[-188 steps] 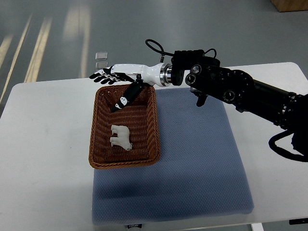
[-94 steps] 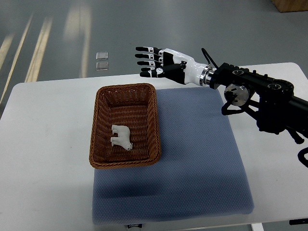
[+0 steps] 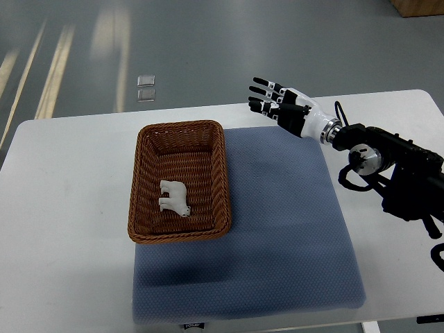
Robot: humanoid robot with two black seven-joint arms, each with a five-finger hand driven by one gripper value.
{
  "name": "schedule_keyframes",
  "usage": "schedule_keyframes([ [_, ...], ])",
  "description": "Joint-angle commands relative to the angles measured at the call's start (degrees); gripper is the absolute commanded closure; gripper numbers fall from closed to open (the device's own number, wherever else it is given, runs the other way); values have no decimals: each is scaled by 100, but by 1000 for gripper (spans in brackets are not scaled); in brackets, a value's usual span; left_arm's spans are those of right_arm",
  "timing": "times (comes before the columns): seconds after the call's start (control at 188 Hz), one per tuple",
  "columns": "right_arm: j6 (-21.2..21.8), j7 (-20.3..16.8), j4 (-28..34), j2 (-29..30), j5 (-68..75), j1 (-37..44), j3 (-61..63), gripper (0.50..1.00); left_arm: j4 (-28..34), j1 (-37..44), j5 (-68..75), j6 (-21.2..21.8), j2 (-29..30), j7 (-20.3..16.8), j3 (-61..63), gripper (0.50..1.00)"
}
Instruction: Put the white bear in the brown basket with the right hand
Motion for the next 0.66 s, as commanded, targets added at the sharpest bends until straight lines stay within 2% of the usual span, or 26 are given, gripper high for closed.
schedule_keyframes([
  [0.0, -152, -210, -82, -20, 128, -16, 0, 587, -1, 0, 1, 0, 0, 0, 0, 500],
  [0.117, -302, -395, -196, -11, 251, -16, 9, 587, -1, 0, 1, 0, 0, 0, 0, 500],
  [0.658, -249, -316, -196, -73, 295, -42, 62, 574, -1, 0, 1, 0, 0, 0, 0, 500],
])
